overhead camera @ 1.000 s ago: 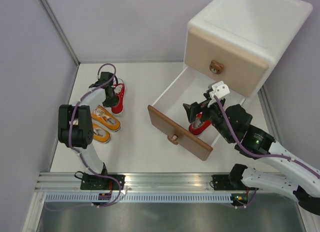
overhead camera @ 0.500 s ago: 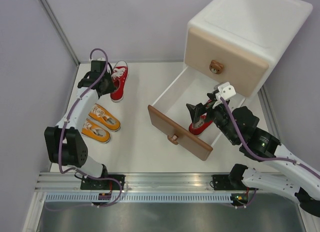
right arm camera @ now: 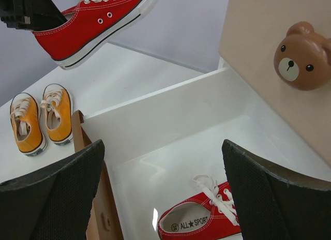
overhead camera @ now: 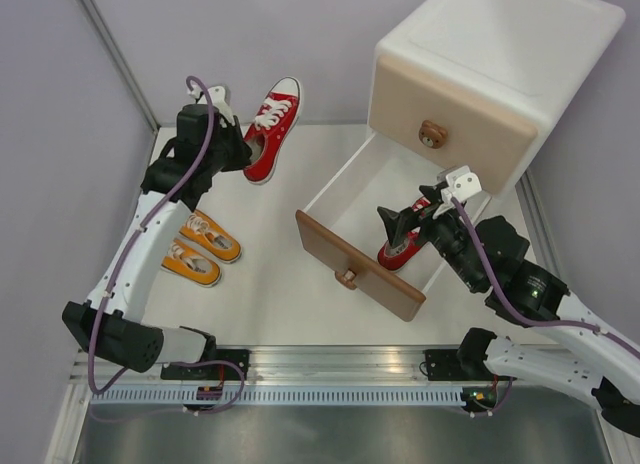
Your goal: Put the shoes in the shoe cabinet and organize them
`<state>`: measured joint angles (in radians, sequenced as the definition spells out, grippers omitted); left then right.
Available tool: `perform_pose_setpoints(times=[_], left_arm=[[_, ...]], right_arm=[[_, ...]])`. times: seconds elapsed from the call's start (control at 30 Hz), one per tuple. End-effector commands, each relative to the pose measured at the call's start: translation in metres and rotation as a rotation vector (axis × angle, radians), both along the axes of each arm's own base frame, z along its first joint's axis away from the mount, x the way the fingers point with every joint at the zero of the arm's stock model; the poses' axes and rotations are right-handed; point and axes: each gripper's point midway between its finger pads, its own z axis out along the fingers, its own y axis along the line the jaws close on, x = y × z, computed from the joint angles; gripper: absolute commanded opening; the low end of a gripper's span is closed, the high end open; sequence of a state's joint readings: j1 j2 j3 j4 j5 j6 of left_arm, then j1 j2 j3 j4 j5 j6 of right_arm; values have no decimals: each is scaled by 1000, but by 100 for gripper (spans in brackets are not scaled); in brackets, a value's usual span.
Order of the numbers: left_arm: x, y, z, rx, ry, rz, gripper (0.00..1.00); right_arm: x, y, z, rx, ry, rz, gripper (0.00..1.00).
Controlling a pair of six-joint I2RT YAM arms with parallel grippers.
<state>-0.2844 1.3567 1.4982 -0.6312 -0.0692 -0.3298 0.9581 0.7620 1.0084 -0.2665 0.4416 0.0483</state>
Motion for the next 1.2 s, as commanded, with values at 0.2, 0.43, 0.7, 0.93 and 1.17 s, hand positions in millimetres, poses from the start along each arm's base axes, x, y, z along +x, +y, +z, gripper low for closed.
perform_pose_setpoints(times=[0.2, 0.43, 0.7, 0.93, 1.17], left_arm=[[-42, -83, 77, 7, -243, -362, 2], [-63, -128, 79, 25, -266, -540, 2], [-79, -180, 64, 78, -257, -718, 2], [-73, -219, 48, 95, -224, -792, 2], [-64, -238, 25, 118, -171, -813, 2]], right_arm=[[-7, -27, 27, 64, -86, -51, 98], [-14, -40, 32, 94, -106, -64, 98], [-20, -50, 34, 112, -116, -75, 98], [-22, -61, 38, 108, -144, -101, 98], [-18, -61, 38, 97, -152, -116, 98]])
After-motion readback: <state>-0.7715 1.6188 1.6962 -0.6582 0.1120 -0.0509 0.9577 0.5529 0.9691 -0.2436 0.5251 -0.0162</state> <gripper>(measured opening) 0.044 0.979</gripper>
